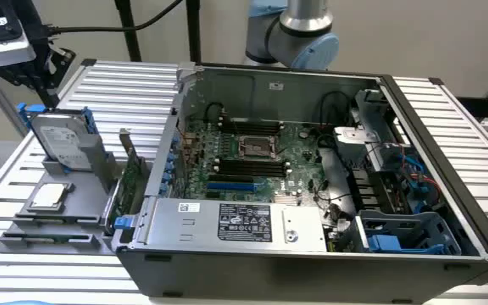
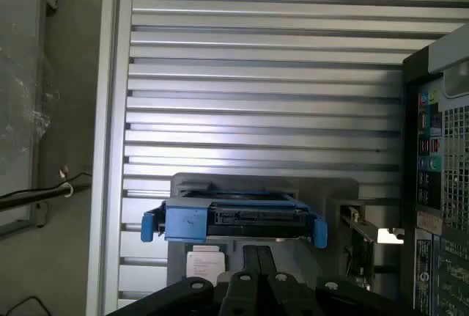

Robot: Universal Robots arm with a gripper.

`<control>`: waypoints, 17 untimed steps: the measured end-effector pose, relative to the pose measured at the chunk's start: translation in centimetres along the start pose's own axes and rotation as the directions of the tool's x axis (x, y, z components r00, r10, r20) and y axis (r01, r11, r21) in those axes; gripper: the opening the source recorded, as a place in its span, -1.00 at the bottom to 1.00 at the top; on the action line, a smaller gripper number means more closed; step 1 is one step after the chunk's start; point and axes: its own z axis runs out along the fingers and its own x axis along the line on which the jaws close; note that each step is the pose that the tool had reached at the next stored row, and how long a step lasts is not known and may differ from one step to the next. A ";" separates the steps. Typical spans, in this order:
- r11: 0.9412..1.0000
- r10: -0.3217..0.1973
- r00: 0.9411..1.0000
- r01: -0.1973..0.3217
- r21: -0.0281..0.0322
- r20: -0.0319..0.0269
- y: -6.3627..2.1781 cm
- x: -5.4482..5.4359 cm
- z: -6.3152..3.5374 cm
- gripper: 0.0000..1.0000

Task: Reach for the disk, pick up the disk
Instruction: 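Reach for the disk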

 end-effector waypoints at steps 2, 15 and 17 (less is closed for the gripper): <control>1.000 0.000 1.000 0.000 0.000 0.000 0.00 0.0 0.00 -0.79; 1.000 0.000 1.000 0.000 0.000 0.000 0.01 0.2 -0.01 -0.79; 1.000 0.000 1.000 0.000 0.000 0.001 0.03 0.8 0.00 -0.79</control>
